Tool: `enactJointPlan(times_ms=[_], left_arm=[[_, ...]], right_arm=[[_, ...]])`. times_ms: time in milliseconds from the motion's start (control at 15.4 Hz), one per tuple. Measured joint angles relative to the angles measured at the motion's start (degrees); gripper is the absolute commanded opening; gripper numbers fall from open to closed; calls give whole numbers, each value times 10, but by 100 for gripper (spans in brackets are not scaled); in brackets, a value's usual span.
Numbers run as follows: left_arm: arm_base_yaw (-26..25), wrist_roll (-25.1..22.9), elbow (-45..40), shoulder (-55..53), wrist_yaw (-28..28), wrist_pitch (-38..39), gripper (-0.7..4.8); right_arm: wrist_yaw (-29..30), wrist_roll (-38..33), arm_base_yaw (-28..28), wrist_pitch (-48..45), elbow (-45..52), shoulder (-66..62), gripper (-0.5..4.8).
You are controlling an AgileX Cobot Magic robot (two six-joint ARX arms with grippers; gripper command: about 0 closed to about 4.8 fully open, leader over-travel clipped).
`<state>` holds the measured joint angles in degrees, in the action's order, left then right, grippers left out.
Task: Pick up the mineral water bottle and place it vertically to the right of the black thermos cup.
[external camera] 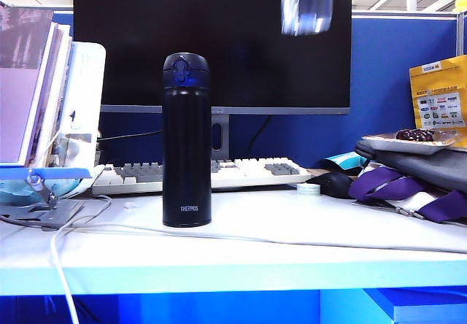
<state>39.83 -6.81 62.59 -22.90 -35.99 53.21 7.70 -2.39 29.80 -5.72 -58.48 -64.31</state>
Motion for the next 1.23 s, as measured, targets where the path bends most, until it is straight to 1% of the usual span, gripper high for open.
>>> enactJointPlan(times_ms=[130,324,519,648,908,1037,1232], left_arm=[[0,0,0,0,0,0,479],[0,0,0,0,0,0,479],[0,0,0,0,0,0,479],[0,0,0,0,0,0,479],[0,0,0,0,0,0,479],[0,0,0,0,0,0,479],[0,0,0,0,0,0,479]], right_arm=[[11,-7,2,-12,0,-47,159],[14,-10,25,-65,0,-109,159],[11,-20,33,-87,1,-163,158],[4,-25,33,-129,18,-184,158],[-17,-35,35,-177,74,-192,158],[-23,-50,35,-229,99,-211,158],[-26,-64,36,-266,103,-263,158]])
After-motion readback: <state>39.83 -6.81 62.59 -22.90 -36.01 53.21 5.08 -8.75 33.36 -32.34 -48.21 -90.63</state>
